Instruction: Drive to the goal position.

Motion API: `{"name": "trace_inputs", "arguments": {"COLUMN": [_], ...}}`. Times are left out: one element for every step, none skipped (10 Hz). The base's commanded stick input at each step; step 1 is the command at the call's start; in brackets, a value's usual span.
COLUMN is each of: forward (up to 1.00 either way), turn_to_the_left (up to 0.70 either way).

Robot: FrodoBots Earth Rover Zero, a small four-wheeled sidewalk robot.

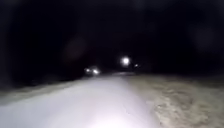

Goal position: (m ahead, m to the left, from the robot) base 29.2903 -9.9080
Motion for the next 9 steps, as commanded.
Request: {"name": "trace_inputs", "arguments": {"forward": [0.90, 0.19, 0.00, 0.00, 0.00, 0.22, 0.72, 1.00, 1.00], "turn_to_the_left": [0.00, 0.00, 0.00, 0.00, 0.00, 0.00, 0.00, 0.00, 0.00]}}
